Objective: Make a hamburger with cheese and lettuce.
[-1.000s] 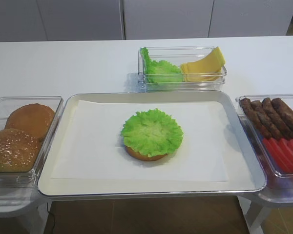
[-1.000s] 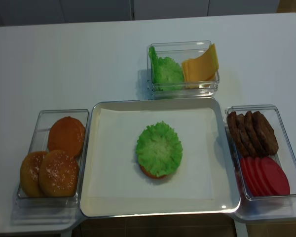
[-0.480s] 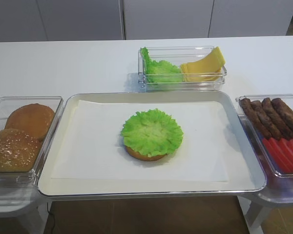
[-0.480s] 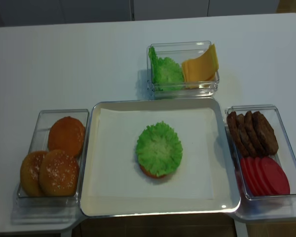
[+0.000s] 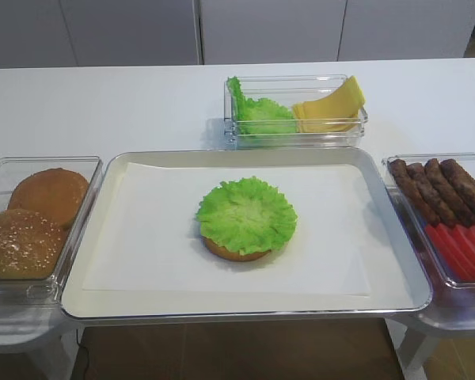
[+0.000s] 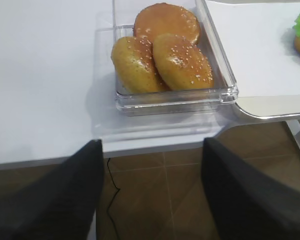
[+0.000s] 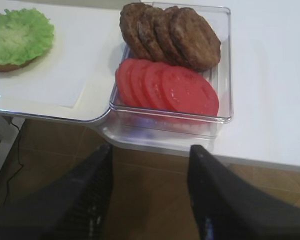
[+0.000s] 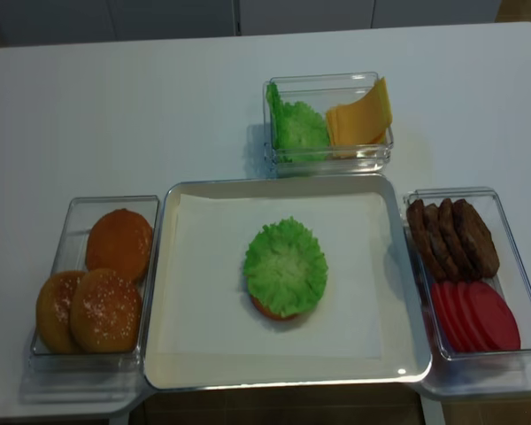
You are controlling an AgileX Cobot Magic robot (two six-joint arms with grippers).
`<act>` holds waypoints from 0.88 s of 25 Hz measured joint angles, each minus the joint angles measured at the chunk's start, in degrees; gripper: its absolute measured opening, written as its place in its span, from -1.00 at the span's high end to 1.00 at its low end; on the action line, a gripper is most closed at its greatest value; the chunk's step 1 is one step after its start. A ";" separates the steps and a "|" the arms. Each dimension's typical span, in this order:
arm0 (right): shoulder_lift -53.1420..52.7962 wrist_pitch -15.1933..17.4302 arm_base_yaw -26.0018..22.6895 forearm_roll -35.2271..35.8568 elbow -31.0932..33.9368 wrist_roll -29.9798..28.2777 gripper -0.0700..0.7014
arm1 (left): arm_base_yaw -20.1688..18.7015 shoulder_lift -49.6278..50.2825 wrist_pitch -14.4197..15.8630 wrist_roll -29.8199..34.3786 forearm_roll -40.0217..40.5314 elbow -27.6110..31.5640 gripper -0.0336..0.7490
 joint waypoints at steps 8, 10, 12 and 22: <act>0.00 0.00 0.00 -0.02 0.00 0.62 -0.13 | 0.00 0.00 0.00 0.00 0.00 0.00 -0.25; -0.26 0.00 0.00 -0.02 0.00 0.62 -0.13 | 0.00 0.00 0.00 0.00 0.00 0.00 -0.25; -0.84 0.00 0.00 -0.02 0.00 0.62 -0.13 | 0.00 0.00 0.00 0.00 0.00 0.00 -0.25; -4.95 0.13 -4.94 -0.02 0.00 0.72 -0.12 | 0.00 0.00 0.00 0.00 0.00 0.00 -0.25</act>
